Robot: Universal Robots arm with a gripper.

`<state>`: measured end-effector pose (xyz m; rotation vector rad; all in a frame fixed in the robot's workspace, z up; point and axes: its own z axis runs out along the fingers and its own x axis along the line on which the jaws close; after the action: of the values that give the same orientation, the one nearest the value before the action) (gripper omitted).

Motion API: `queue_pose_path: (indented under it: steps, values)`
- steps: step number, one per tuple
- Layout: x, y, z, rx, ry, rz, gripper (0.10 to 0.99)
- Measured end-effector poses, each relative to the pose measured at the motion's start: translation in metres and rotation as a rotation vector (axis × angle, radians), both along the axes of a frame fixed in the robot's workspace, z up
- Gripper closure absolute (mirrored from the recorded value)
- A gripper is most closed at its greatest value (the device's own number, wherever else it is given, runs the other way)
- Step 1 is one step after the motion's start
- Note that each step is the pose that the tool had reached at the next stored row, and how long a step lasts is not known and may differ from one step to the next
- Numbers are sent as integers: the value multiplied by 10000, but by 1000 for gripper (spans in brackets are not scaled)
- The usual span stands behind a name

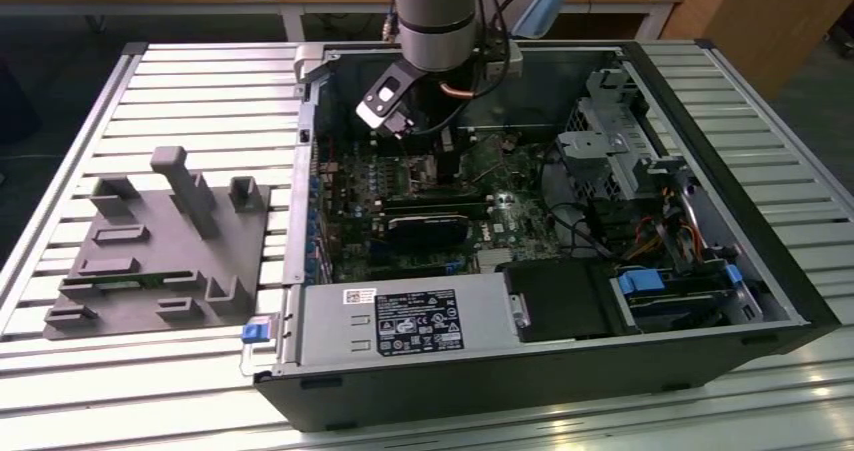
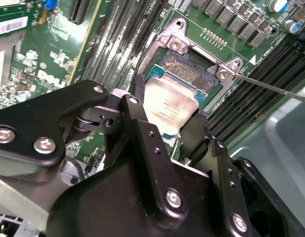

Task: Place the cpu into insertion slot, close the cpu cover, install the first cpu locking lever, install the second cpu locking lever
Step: 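Place the cpu into insertion slot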

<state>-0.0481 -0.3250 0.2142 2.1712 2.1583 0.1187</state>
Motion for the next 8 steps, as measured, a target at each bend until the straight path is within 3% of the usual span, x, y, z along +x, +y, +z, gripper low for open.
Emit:
queue_pose_path:
  steps: [8]
  values:
    - [-6,48,-95,-1,31,0,549]
